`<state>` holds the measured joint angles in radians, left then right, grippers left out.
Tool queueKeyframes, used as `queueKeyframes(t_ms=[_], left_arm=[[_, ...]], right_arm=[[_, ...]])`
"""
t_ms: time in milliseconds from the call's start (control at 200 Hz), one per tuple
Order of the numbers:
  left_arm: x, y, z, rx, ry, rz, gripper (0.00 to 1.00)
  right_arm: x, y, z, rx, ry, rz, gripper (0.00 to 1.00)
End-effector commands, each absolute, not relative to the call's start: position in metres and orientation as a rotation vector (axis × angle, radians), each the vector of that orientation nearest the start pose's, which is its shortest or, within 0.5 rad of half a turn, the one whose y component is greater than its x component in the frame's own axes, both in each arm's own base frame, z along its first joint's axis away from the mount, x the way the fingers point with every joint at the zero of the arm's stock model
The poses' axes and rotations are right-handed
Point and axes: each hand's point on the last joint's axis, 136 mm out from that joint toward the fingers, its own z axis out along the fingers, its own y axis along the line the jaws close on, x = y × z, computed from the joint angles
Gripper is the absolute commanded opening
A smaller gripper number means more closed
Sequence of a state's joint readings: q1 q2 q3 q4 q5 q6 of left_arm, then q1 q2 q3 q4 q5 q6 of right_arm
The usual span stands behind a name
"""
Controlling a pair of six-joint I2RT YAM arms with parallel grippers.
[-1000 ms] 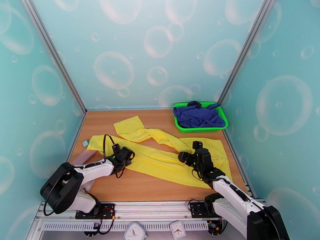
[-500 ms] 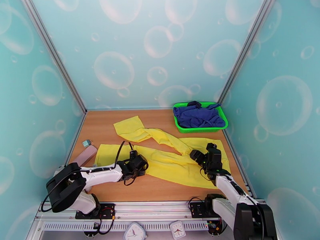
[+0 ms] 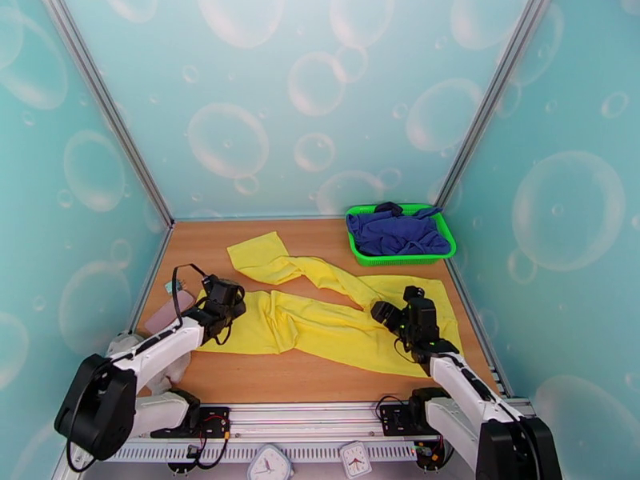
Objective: Fold and stack the trousers
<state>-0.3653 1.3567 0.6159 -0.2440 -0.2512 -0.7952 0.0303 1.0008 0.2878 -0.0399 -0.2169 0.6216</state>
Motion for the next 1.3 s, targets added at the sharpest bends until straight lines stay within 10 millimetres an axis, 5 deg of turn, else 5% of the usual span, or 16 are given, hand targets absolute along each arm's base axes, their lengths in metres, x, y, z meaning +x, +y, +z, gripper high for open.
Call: queueKeyframes(t_ms=[0,185,355,485,605,820,1030,1300], left_arm=[[0.317,-0.075,0.027,-0.584,2.492,-0.18,0.43],[0.292,-0.035,0.005,-0.802,2.463,-0.049,0.44],[0.274,-0.014,0.022,-0.992,2.325,-0.049,0.44],[0.268,0.002,0.029,-1.075,2.273,-0.063,0.44],[0.281,-0.015,0.049,-0.974,2.28,-0.178,0.46],[0.359,-0.079,0.138,-0.515,2.179,-0.395,0.49],[0.462,-0.163,0.122,-0.195,2.392,-0.416,0.49],[0.574,-0.107,0.087,-0.322,2.435,-0.153,0.48]], right_arm=[[0.273,0.041,0.039,0.703,2.361,0.58,0.78],[0.264,-0.022,0.029,0.912,2.317,0.464,0.78],[0.267,-0.061,0.034,1.043,2.244,0.422,0.78],[0.276,-0.058,0.044,0.996,2.274,0.435,0.78],[0.28,-0.049,0.078,0.874,2.252,0.347,0.8],[0.309,-0.003,0.15,0.571,2.125,0.467,0.82],[0.357,0.056,0.16,0.208,2.171,0.523,0.82],[0.415,0.14,0.166,-0.149,2.205,0.501,0.83]])
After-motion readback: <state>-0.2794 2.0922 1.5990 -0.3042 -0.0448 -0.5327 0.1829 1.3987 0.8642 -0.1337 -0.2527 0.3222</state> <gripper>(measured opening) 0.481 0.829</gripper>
